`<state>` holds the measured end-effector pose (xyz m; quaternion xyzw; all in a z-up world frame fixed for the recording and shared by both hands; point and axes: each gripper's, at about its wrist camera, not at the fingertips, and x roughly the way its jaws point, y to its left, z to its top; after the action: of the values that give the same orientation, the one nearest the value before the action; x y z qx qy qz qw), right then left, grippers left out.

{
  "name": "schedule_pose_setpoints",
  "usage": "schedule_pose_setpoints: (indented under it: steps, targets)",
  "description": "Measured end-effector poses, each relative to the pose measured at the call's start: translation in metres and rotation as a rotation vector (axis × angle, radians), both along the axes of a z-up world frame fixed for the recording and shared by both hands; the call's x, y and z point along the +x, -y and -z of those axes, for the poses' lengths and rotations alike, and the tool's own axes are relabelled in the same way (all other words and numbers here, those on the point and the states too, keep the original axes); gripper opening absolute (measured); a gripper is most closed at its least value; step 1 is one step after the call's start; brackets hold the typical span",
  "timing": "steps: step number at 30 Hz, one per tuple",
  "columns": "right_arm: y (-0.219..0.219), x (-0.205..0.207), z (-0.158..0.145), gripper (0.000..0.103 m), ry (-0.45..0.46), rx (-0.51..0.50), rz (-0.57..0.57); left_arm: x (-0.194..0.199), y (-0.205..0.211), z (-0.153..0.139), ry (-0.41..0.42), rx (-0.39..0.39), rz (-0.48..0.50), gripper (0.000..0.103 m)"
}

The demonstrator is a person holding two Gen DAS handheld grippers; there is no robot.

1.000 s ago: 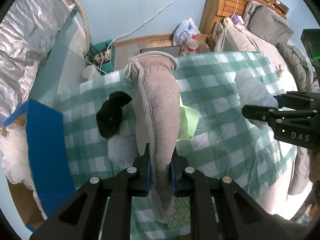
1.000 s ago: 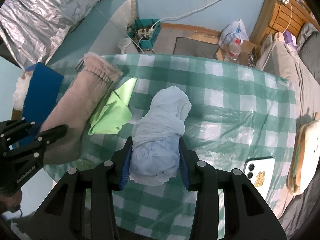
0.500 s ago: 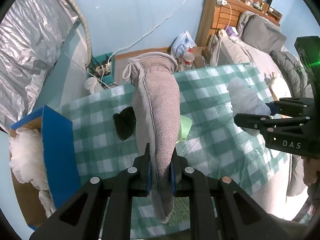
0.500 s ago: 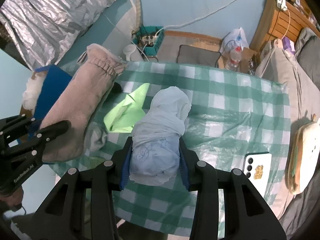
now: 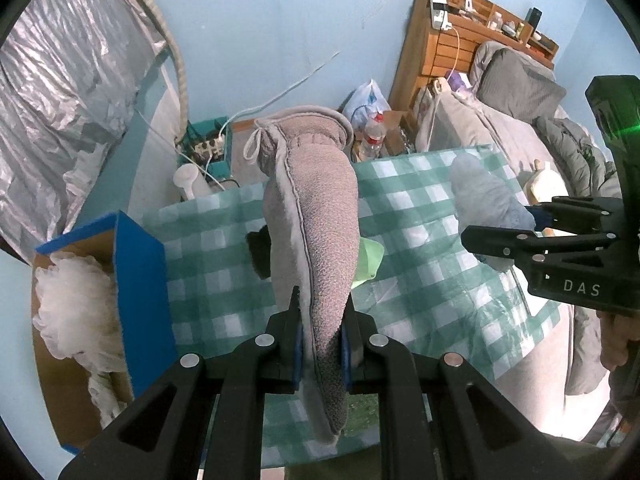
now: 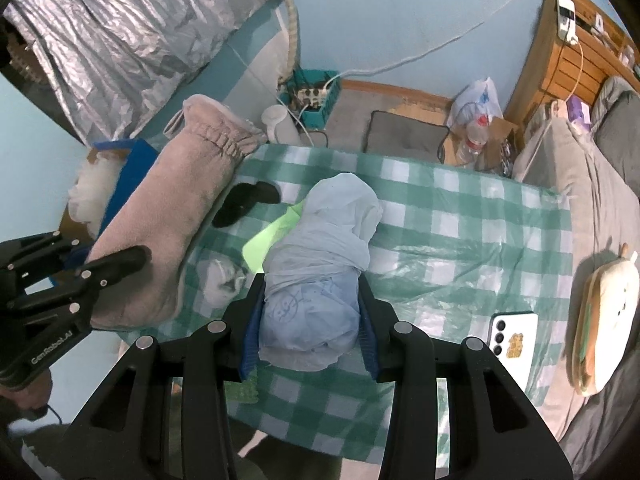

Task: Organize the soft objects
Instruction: 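Lift and carry the gray sock and blue cloth with both tools over the cardboard box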

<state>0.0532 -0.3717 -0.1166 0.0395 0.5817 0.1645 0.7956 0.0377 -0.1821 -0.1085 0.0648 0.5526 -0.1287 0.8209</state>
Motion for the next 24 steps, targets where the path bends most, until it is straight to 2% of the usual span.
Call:
schedule_pose_setpoints:
  steps: [24]
  targets:
    - [-0.058,0.001,-0.034,0.040,0.053,0.055,-0.096,-0.020,-0.071,-0.035,0.040,-0.008,-0.096,0.014]
